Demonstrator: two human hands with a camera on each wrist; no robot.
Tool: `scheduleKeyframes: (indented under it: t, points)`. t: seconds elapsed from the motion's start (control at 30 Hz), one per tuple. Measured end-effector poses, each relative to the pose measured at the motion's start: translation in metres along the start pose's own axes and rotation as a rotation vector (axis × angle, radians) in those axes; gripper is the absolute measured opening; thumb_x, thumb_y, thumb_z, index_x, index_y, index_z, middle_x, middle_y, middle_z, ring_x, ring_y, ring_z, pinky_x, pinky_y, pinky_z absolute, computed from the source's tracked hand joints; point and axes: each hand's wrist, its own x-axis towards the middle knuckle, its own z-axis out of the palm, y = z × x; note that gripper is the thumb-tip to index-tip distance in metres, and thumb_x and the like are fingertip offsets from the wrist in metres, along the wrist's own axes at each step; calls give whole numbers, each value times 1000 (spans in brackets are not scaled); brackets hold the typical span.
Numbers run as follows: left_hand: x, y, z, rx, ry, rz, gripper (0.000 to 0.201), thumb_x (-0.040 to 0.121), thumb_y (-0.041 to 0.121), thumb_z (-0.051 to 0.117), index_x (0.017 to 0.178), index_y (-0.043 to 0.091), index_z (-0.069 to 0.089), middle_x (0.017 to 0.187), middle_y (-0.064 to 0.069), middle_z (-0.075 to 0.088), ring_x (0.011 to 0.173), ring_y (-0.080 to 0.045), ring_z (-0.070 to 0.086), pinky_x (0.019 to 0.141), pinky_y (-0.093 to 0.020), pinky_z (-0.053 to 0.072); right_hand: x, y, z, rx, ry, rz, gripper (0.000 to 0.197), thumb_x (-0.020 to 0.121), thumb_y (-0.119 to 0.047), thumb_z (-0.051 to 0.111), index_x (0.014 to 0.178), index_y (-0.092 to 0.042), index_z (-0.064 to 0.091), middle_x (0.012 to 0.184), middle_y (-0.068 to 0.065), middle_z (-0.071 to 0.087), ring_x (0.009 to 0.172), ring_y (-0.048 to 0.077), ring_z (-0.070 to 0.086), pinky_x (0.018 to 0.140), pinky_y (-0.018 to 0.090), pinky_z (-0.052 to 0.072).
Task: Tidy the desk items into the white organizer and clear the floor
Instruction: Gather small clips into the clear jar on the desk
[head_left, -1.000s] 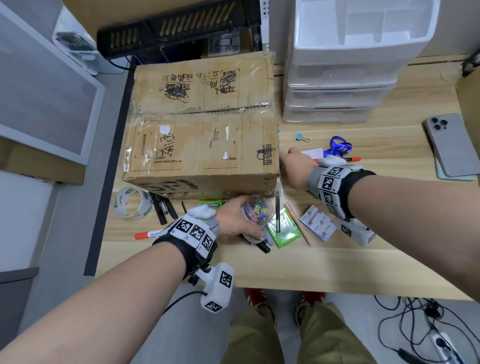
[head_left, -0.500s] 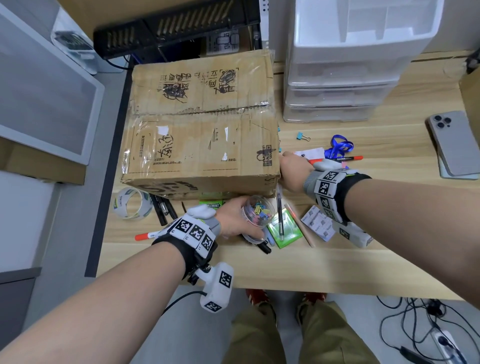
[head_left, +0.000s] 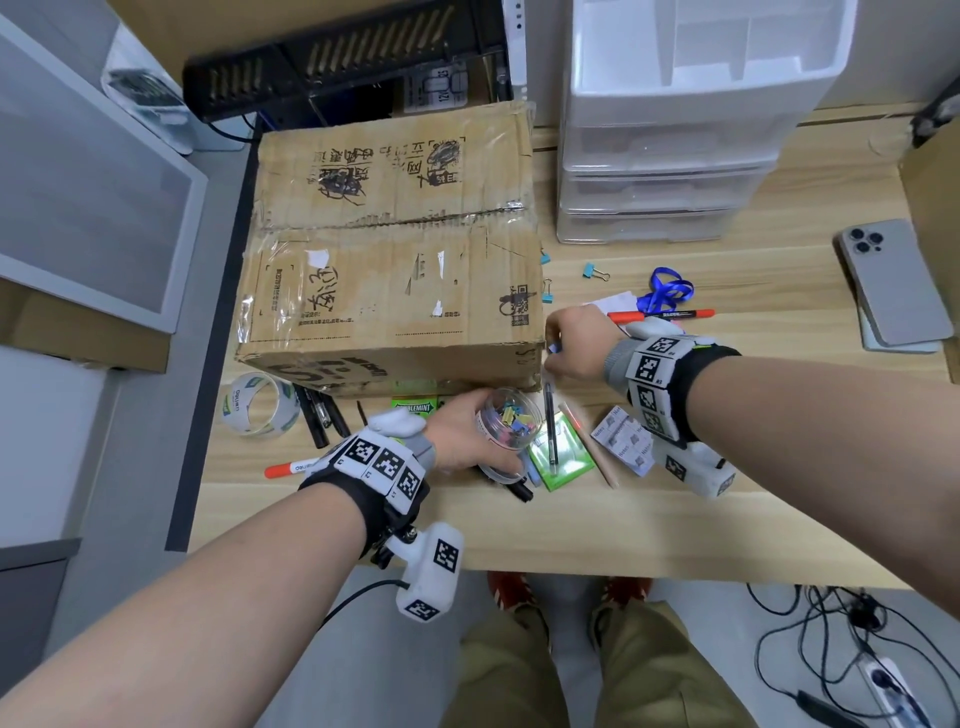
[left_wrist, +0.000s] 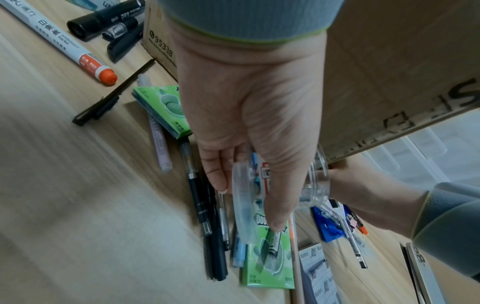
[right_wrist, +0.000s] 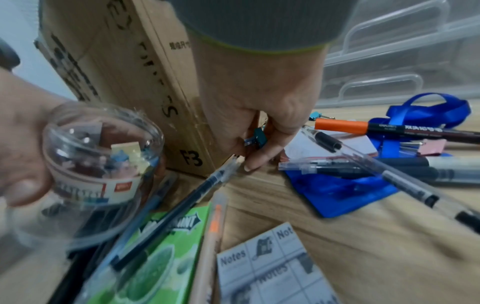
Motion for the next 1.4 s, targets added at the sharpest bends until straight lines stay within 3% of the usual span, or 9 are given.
scheduleKeyframes:
  t: [0.1, 0.2, 0.37, 0.53, 0.67, 0.8, 1.2, 1.3, 1.4]
  points:
    - [4, -4, 5, -14, 0, -1, 76, 60, 20, 96, 126, 22, 58, 113, 10, 69, 102, -11, 67, 84, -22, 55, -9, 3, -10, 232, -35, 72, 17, 73, -10, 69, 87, -2, 65, 77, 10, 71, 79, 29, 71, 73, 40, 61]
    - [4, -3, 9, -13, -4, 11, 80, 56, 21, 97, 127, 21, 59, 114, 9, 71, 104, -11, 67, 95, -28, 54, -18, 8, -18, 390, -79, 130, 14, 74, -8, 70, 87, -3, 67, 80, 14, 75, 72, 27, 73, 75, 41, 63]
    - [5, 3, 13, -27, -9, 16, 74, 57, 18, 96, 122, 21, 62, 109, 9, 72, 100, -10, 69, 94, -30, 56, -36, 11, -34, 678, -192, 186, 10, 80, 3, 66, 88, -4, 65, 67, 12, 69, 56, 19, 66, 59, 26, 59]
    - [7, 14, 16, -8, 5, 26, 73, 49, 29, 96, 114, 27, 63, 105, 10, 74, 97, -9, 70, 92, -35, 57, -48, 7, -38, 963, -404, 155, 11, 82, 10, 66, 89, 1, 65, 76, 10, 70, 80, 22, 70, 85, 35, 59]
    - [11, 18, 21, 0, 1, 40, 75, 43, 37, 92, 111, 27, 64, 104, 7, 74, 97, -14, 71, 91, -41, 58, -55, -3, -36, 965, -535, 117, 12, 85, 11, 65, 96, 5, 66, 89, 21, 73, 82, 22, 74, 79, 28, 61]
    - [14, 18, 22, 17, -12, 58, 69, 55, 27, 94, 116, 24, 63, 105, 7, 73, 97, -12, 69, 91, -33, 57, -57, -6, -33, 876, -572, 116, 24, 86, 5, 70, 108, 13, 67, 97, 23, 73, 82, 24, 75, 75, 25, 62]
    - [13, 16, 16, 20, -67, 89, 68, 60, 14, 93, 120, 17, 59, 104, 11, 69, 90, -3, 65, 73, -4, 48, -55, 6, -61, 1084, -935, 197, 37, 94, 19, 38, 124, 7, 57, 128, 35, 58, 111, 40, 65, 82, 33, 61]
    - [16, 11, 14, -11, -74, 64, 83, 48, 27, 96, 123, 20, 60, 112, 7, 72, 102, -12, 68, 91, -24, 55, -42, 16, -72, 1047, -729, 239, 23, 95, 9, 51, 116, 5, 60, 110, 28, 70, 91, 28, 75, 69, 27, 62]
    - [17, 7, 13, -12, -64, 48, 77, 57, 18, 97, 125, 21, 59, 114, 7, 71, 104, -11, 68, 95, -27, 54, -12, 35, -74, 899, -184, 312, 18, 92, 4, 58, 108, -4, 64, 95, 17, 71, 69, 19, 69, 58, 25, 60]
